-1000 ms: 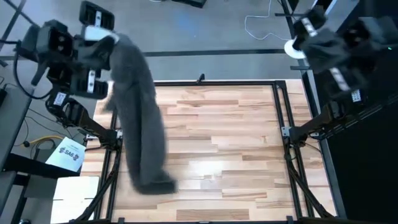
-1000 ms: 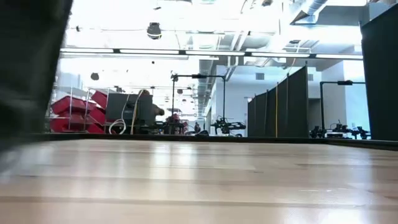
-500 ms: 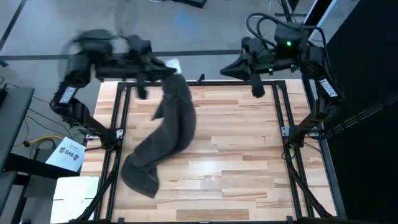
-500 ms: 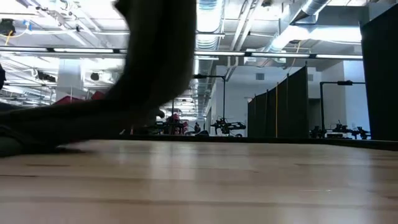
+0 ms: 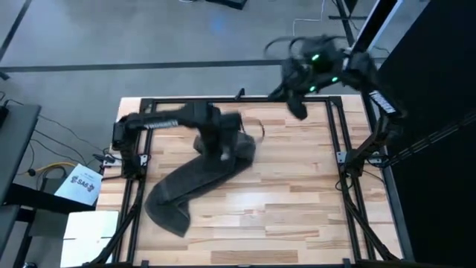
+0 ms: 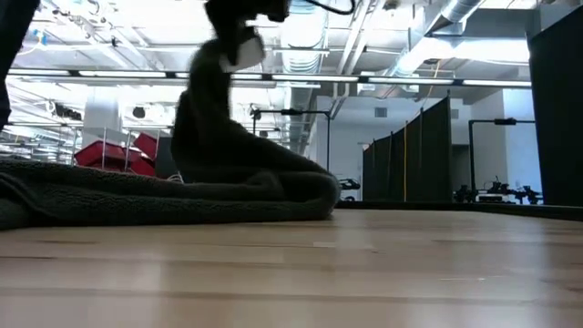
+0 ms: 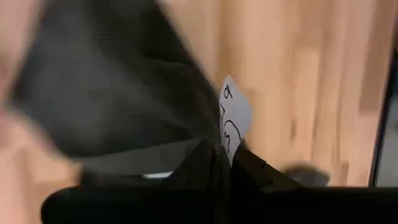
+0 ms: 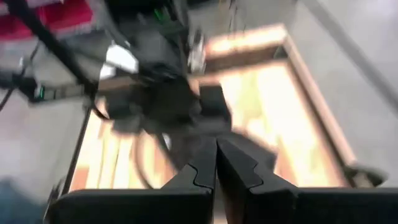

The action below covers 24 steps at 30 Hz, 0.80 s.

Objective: Roll towel
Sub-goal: Fold the black towel

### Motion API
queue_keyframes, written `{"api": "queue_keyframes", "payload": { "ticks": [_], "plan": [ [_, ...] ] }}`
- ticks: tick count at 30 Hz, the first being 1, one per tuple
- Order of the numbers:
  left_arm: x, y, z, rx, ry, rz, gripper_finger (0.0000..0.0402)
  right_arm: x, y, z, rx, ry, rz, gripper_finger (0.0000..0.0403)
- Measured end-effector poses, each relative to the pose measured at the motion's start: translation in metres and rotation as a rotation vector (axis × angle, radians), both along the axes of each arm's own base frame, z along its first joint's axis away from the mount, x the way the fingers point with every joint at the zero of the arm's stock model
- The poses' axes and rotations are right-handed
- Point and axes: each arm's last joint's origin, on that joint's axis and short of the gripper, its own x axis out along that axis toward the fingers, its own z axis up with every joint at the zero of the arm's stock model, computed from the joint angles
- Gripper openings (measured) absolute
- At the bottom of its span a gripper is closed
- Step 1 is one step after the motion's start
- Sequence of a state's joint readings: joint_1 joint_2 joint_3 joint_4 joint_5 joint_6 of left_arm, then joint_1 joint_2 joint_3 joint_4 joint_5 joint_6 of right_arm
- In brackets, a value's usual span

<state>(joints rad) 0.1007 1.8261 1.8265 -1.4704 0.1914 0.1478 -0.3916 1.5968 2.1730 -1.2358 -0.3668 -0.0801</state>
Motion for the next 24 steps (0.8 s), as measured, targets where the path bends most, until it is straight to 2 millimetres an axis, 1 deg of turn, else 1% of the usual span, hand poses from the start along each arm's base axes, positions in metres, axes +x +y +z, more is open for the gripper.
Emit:
{"api": "queue_keyframes", "payload": {
  "ticks": [2,3,4,5,7,9,11,13,14,15,16,17,18,19,20,21,23,24],
  "plan": [
    [-0.007,-0.008,-0.027,0.021,0.121,-0.022,0.0018,0.002,-0.001,-0.014,0.006,0.049,0.011,0.0],
    [-0.007,-0.01,-0.039,0.029,0.126,-0.022,0.0018,0.001,-0.002,-0.02,0.005,0.068,0.016,0.0],
    [-0.007,-0.01,-0.047,0.032,0.117,-0.012,0.0018,0.002,-0.004,-0.027,0.006,0.092,0.012,0.0],
    [-0.01,-0.009,-0.05,0.048,0.118,0.011,0.0018,0.004,-0.007,-0.035,0.012,0.113,0.002,0.0],
    [-0.019,0.001,-0.045,0.104,0.086,0.077,0.0018,0.006,-0.015,-0.047,0.026,0.136,-0.03,0.0],
    [-0.025,0.018,-0.037,0.249,0.055,0.181,0.0018,0.003,-0.02,-0.054,0.029,0.139,-0.066,0.0],
    [-0.029,0.042,-0.028,0.44,-0.008,0.332,0.0018,-0.006,-0.023,-0.052,0.006,0.113,-0.116,0.0],
    [-0.035,0.068,-0.013,0.643,-0.115,0.539,0.0018,-0.013,-0.026,-0.05,-0.006,0.082,-0.165,0.0],
    [-0.038,0.083,-0.006,0.709,-0.169,0.639,0.0018,-0.016,-0.026,-0.051,-0.001,0.078,-0.182,0.0],
    [-0.039,0.098,-0.001,0.736,-0.232,0.727,0.0018,-0.017,-0.026,-0.051,0.003,0.07,-0.189,0.0],
    [-0.038,0.112,0.003,0.721,-0.306,0.8,0.0018,-0.018,-0.025,-0.051,0.008,0.062,-0.194,0.0],
    [-0.035,0.126,0.005,0.66,-0.39,0.854,0.0018,-0.02,-0.023,-0.05,0.01,0.051,-0.195,0.0],
    [-0.031,0.137,0.006,0.566,-0.476,0.885,0.0018,-0.023,-0.02,-0.047,0.012,0.036,-0.196,0.0],
    [-0.024,0.144,0.006,0.449,-0.565,0.878,0.0018,-0.027,-0.016,-0.044,0.013,0.017,-0.198,0.0],
    [-0.017,0.145,0.008,0.32,-0.651,0.833,0.0018,-0.031,-0.013,-0.042,0.014,0.008,-0.198,0.0],
    [-0.01,0.143,0.008,0.191,-0.7,0.746,0.0018,-0.035,-0.011,-0.04,0.013,0.004,-0.198,0.0],
    [0.001,0.124,0.001,0.016,-0.686,0.531,0.0018,-0.041,-0.007,-0.043,0.022,0.025,-0.196,0.0],
    [0.003,0.113,-0.006,-0.022,-0.633,0.438,0.0018,-0.043,-0.005,-0.046,0.03,0.046,-0.191,0.0]
  ]
}}
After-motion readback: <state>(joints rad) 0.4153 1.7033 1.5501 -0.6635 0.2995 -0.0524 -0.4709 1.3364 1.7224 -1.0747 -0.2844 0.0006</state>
